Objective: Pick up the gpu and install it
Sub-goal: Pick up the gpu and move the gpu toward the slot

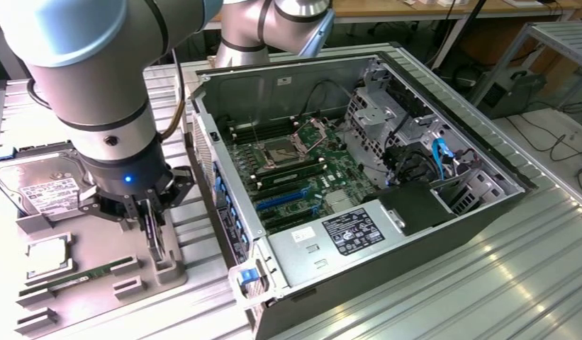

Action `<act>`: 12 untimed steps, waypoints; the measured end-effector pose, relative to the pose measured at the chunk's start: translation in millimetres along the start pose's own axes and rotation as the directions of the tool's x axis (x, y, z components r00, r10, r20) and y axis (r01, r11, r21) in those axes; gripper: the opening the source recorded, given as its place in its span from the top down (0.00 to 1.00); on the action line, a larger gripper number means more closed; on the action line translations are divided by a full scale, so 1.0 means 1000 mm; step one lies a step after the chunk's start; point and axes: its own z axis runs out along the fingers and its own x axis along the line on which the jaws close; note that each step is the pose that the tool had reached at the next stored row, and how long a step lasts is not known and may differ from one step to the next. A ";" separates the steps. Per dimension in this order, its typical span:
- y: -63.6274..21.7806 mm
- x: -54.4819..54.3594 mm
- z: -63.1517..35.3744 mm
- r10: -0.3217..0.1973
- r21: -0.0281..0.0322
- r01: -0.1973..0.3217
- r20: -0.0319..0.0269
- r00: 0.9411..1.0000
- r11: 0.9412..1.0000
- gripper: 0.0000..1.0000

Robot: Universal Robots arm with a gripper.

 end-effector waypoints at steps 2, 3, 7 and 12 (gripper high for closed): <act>0.0000 0.000 -0.0007 0.000 0.000 0.000 0.000 1.000 1.000 0.72; 0.0000 0.000 -0.0011 0.000 0.000 0.000 0.000 1.000 1.000 0.72; 0.0001 0.000 -0.0019 0.000 0.000 0.000 0.000 1.000 1.000 0.72; 0.0002 0.000 -0.0044 0.000 0.000 0.000 0.000 1.000 1.000 0.72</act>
